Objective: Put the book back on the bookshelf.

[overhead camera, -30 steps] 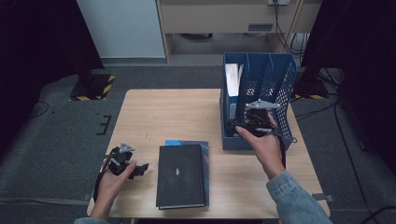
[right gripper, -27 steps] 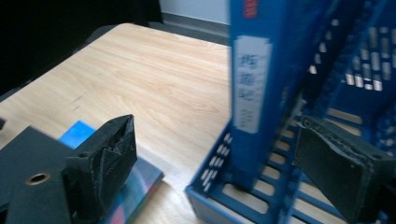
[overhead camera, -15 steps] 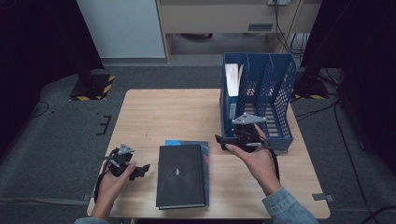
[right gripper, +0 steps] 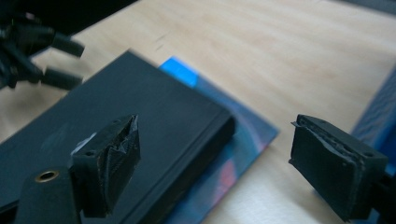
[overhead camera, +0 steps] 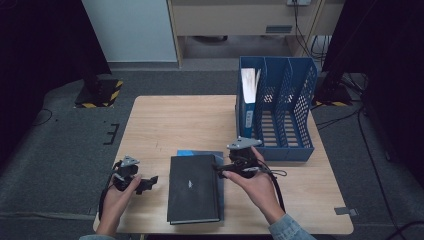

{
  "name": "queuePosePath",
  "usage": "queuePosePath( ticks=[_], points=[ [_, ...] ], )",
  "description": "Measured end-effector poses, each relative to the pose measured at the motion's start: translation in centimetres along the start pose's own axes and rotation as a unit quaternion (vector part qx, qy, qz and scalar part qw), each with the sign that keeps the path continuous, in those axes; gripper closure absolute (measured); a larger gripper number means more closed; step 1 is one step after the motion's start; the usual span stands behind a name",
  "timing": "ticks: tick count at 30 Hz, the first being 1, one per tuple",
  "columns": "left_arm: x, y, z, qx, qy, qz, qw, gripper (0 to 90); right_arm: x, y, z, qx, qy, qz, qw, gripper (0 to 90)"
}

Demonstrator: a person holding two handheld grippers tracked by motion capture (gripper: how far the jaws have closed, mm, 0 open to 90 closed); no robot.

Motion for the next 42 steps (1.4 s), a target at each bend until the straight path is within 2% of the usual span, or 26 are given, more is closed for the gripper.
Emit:
queuePosePath(
  ticks=[4, 7, 10, 13, 16, 19, 23, 28, 31, 34, 38, 40, 42],
  points=[
    [-0.1, 0.9, 0.1, 0.005, -0.002, 0.012, 0.9999, 5.4, -0.9, -1.2, -1.2, 0.011, -0.001, -0.012, 0.9999, 14.3],
    [0.0, 1.4, 0.3, 0.005, -0.005, 0.022, 0.9997, 5.4, -1.3, -1.6, -1.6, 0.011, -0.008, -0.024, 0.9996, 19.4],
    [0.3, 1.9, 0.6, 0.003, -0.009, 0.031, 0.9995, 5.3, -1.6, -1.8, -2.2, 0.005, 0.002, -0.033, 0.9995, 16.7],
    [0.6, 2.0, 1.1, -0.005, -0.019, 0.04, 0.999, 5.1, -2.0, -1.9, -2.6, 0.018, -0.002, -0.032, 0.9993, 14.3],
    [0.6, 1.9, 1.4, -0.005, -0.019, 0.036, 0.9992, 5.2, -2.6, -2.2, -2.6, 0.022, -0.009, -0.035, 0.9991, 12.5],
    [1.0, 2.2, 1.8, -0.025, -0.002, 0.056, 0.9981, 5.8, -3.2, -2.5, -2.4, 0.025, -0.015, -0.043, 0.9986, 11.8],
    [1.1, 2.3, 2.5, -0.037, -0.006, 0.052, 0.998, 6.2, -3.7, -2.6, -2.1, 0.025, -0.017, -0.044, 0.9986, 10.5],
    [1.0, 2.9, 3.4, -0.053, -0.008, 0.06, 0.9968, 6.6, -4.0, -2.7, -2.4, 0.043, -0.022, -0.044, 0.9979, 8.7],
    [0.9, 3.2, 4.0, -0.065, -0.021, 0.064, 0.9956, 7.5, -4.4, -2.6, -2.5, 0.053, -0.026, -0.039, 0.9975, 9.9],
    [1.2, 3.5, 4.8, -0.08, -0.014, 0.063, 0.9947, 8.6, -4.7, -2.8, -2.6, 0.055, -0.028, -0.045, 0.9971, 13.8],
    [1.7, 3.3, 6.5, -0.085, -0.037, 0.051, 0.9944, 11.9, -5.1, -2.7, -2.9, 0.068, -0.03, -0.044, 0.9962, 13.3],
    [2.0, 2.8, 7.5, -0.088, -0.056, 0.045, 0.9935, 17.9, -5.1, -2.6, -3.0, 0.07, -0.028, -0.046, 0.9961, 13.1],
    [2.2, 2.3, 8.0, -0.08, -0.064, 0.041, 0.9939, 20.9, -5.1, -2.6, -3.0, 0.067, -0.023, -0.047, 0.9963, 12.4]
  ],
)
Point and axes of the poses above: each handheld gripper's, and its own axes: y roughly backward along the jaws, x roughly out of its top, z roughly to its right, the point moved 3 cm from there along -y, roughly forward along the jaws, and after that the axes turned 3 degrees about y, right-handed, at the moved point
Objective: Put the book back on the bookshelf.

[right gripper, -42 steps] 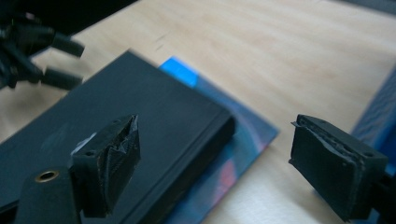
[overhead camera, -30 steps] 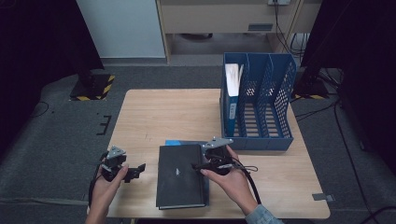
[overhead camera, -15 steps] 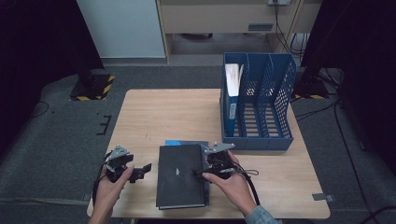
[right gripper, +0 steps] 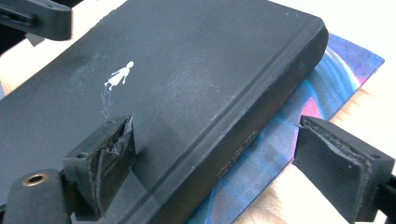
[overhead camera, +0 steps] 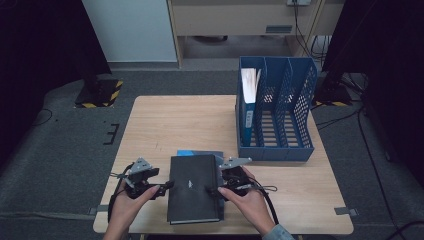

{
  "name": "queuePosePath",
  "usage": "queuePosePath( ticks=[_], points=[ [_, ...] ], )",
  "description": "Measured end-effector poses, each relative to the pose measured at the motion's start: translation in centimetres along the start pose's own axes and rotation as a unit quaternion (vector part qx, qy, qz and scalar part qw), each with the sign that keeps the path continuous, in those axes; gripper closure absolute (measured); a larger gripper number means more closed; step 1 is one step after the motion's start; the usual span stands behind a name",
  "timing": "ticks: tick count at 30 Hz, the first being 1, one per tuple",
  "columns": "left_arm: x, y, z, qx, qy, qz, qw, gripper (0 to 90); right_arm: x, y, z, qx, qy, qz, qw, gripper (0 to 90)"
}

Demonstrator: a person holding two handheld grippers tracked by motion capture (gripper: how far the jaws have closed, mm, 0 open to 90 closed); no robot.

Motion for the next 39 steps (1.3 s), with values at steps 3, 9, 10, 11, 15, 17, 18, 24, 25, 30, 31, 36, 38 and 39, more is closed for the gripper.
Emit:
queuePosePath(
  ticks=[3, 9, 10, 11, 15, 17, 18, 24, 25, 30, 31, 36, 38, 39],
  points=[
    [0.0, -0.8, 0.1, 0.002, -0.001, -0.011, 0.9999, 21.8, 0.1, 0.1, -0.3, -0.006, 0.015, 0.0, 0.9999, 12.3],
    [0.2, -1.6, 0.0, -0.029, 0.005, -0.024, 0.9993, 21.6, -0.2, -0.2, -0.2, 0.02, 0.019, 0.003, 0.9996, 8.7],
    [0.3, -1.8, -0.1, -0.039, 0.005, -0.028, 0.9988, 21.8, -0.2, -0.3, -0.1, 0.025, 0.018, 0.003, 0.9995, 8.8],
    [0.3, -1.9, -0.2, -0.05, 0.007, -0.03, 0.9983, 23.0, -0.2, -0.3, 0.0, 0.028, 0.017, 0.003, 0.9994, 8.9],
    [0.7, -2.6, 0.0, -0.071, 0.017, -0.041, 0.9965, 25.3, -0.3, -0.3, 0.1, 0.031, 0.015, 0.002, 0.9994, 8.9],
    [0.9, -2.7, -0.1, -0.077, 0.023, -0.049, 0.9956, 25.2, -0.3, -0.3, 0.1, 0.032, 0.017, 0.004, 0.9993, 9.2],
    [0.9, -2.8, -0.1, -0.077, 0.022, -0.052, 0.9955, 25.2, -0.4, -0.3, 0.1, 0.034, 0.016, 0.006, 0.9993, 9.5],
    [1.7, -3.4, 0.0, -0.08, 0.009, -0.062, 0.9948, 25.1, -0.6, -0.4, 0.5, 0.043, 0.011, 0.012, 0.9989, 8.5],
    [1.8, -3.5, 0.0, -0.082, 0.01, -0.063, 0.9946, 25.0, -0.6, -0.3, 0.5, 0.043, 0.007, 0.012, 0.999, 7.8],
    [2.3, -4.2, 0.1, -0.09, 0.006, -0.066, 0.9938, 24.9, -1.0, -0.4, 0.9, 0.047, 0.003, 0.025, 0.9985, 4.5],
    [2.4, -4.4, 0.1, -0.091, 0.004, -0.066, 0.9936, 24.9, -1.1, -0.5, 1.0, 0.049, -0.003, 0.028, 0.9984, 3.7],
    [3.0, -5.2, 0.3, -0.1, -0.002, -0.07, 0.9926, 24.5, -1.2, -0.7, 1.5, 0.063, -0.023, 0.02, 0.9976, 1.5],
    [3.2, -5.4, 0.4, -0.099, -0.004, -0.075, 0.9922, 24.0, -1.1, -0.7, 1.7, 0.061, -0.027, 0.014, 0.9977, 0.3],
    [3.3, -5.4, 0.4, -0.1, -0.004, -0.078, 0.9919, 23.9, -1.1, -0.7, 1.7, 0.061, -0.027, 0.013, 0.9977, 0.3]
  ],
)
Point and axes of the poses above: each handheld gripper's, and its own axes: y roughly backward along the jaws, x roughly out of its top, z roughly to its right, the point moved 3 cm from there along -y, roughly forward along the jaws, and after that the axes turned 3 degrees about y, right-handed, at the moved point
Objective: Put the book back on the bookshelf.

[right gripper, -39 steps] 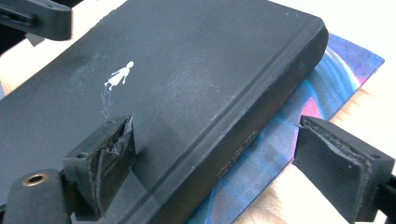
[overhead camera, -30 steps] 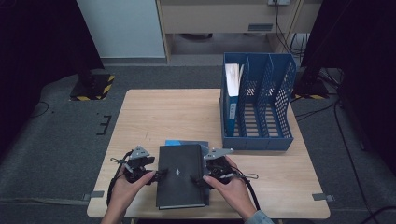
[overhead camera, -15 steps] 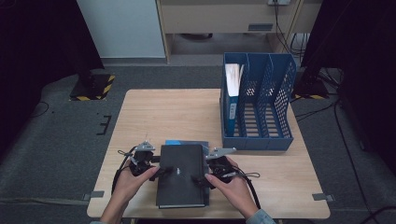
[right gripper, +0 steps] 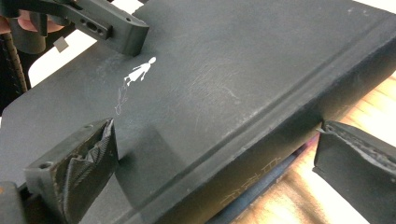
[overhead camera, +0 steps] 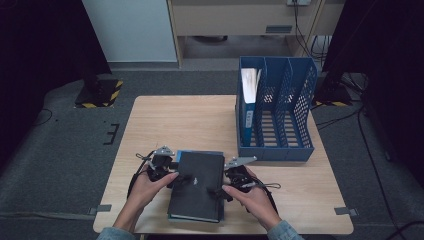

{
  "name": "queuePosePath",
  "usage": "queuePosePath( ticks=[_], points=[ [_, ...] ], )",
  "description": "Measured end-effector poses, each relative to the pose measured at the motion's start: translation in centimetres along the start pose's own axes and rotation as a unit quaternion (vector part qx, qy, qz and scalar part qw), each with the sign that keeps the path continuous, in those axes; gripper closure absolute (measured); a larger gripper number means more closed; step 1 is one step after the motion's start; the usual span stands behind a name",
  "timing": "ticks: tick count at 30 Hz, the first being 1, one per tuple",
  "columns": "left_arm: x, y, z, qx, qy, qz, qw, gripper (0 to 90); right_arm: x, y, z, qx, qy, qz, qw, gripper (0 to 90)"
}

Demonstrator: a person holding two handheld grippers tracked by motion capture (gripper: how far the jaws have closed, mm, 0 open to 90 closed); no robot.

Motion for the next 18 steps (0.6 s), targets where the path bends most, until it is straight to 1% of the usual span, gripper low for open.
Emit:
queuePosePath(
  ticks=[2, 6, 11, 13, 15, 17, 18],
  points=[
    [0.1, 0.0, -0.1, -0.002, 0.001, -0.006, 1.0, 23.7, 0.0, 0.0, 0.2, -0.001, -0.002, 0.001, 1.0, 0.3],
    [0.1, 0.0, 0.0, 0.0, 0.0, -0.008, 1.0, 23.7, 0.0, -0.1, 0.4, 0.004, -0.016, 0.001, 0.9999, 0.3],
    [0.2, 0.0, -0.2, -0.004, -0.004, -0.014, 0.9999, 23.1, -0.1, -0.3, 0.9, 0.021, -0.034, 0.0, 0.9992, 0.2],
    [0.2, -0.2, -0.3, -0.008, 0.001, -0.015, 0.9999, 21.3, -0.1, -0.5, 1.2, 0.027, -0.043, -0.003, 0.9987, 0.2],
    [0.2, -0.5, -0.3, -0.019, 0.005, -0.019, 0.9996, 19.5, 0.0, -0.5, 1.3, 0.03, -0.05, -0.005, 0.9983, 0.2],
    [0.3, -0.7, -0.2, -0.018, 0.006, -0.024, 0.9995, 15.7, 0.0, -0.6, 1.4, 0.032, -0.049, -0.006, 0.9983, 0.1],
    [0.3, -0.7, -0.2, -0.017, 0.005, -0.025, 0.9995, 15.5, 0.0, -0.6, 1.4, 0.033, -0.051, -0.006, 0.9982, 0.2]
  ],
)
Point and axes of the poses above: each handheld gripper's, and its own axes: y roughly backward along the jaws, x roughly out of its top, z roughly to its right, the point moved 3 cm from there along -y, roughly forward along the jaws, and after that the axes turned 3 degrees about y, right-handed, at the moved point
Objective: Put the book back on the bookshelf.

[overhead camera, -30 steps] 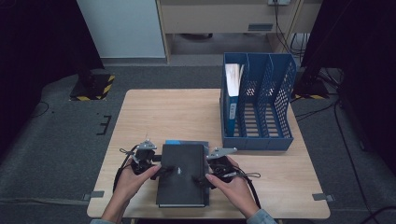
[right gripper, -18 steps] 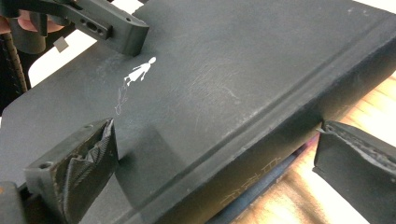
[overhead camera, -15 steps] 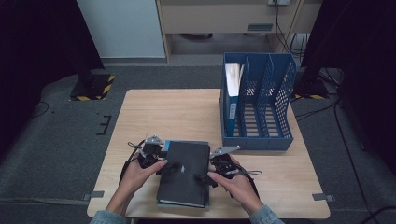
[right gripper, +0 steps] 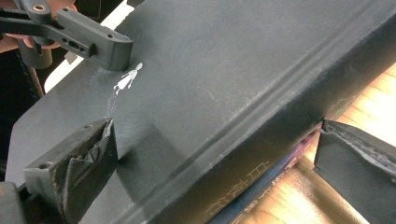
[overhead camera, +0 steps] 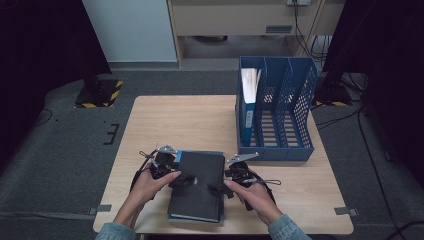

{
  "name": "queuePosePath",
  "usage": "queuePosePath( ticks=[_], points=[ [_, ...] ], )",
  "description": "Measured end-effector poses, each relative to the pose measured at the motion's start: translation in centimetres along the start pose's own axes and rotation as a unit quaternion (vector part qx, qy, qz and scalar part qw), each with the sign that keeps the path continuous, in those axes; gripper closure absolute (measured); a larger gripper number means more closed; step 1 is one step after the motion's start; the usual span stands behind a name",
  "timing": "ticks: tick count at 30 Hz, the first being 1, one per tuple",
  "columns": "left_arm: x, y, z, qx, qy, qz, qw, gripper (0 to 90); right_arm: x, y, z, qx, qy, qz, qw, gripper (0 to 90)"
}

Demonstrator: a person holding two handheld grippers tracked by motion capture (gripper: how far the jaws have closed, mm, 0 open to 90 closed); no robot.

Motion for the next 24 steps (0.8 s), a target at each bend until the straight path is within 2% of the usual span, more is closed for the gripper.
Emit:
queuePosePath(
  ticks=[5, 10, 14, 24],
  points=[
    [0.0, 0.0, 0.1, 0.003, -0.004, 0.001, 1.0, 15.6, -0.1, -0.1, 0.3, 0.011, -0.013, 0.002, 0.9999, 0.1],
    [0.1, -0.1, 0.0, -0.003, -0.006, 0.001, 1.0, 15.6, -0.2, -0.3, 0.8, 0.031, -0.038, -0.008, 0.9988, 0.1],
    [0.3, -0.2, -0.1, -0.006, -0.007, -0.002, 1.0, 15.5, -0.1, -0.5, 1.1, 0.044, -0.044, -0.013, 0.998, 0.1],
    [0.7, -0.9, 0.0, -0.009, -0.013, 0.002, 0.9999, 13.8, -0.1, -0.6, 1.9, 0.061, -0.06, -0.011, 0.9963, 0.2]
  ],
)
Point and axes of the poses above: each handheld gripper's, and its own axes: y roughly backward along the jaws, x roughly out of its top, z roughly to its right, the point moved 3 cm from there along -y, roughly forward along the jaws, and after that the axes turned 3 degrees about y, right-handed, at the moved point
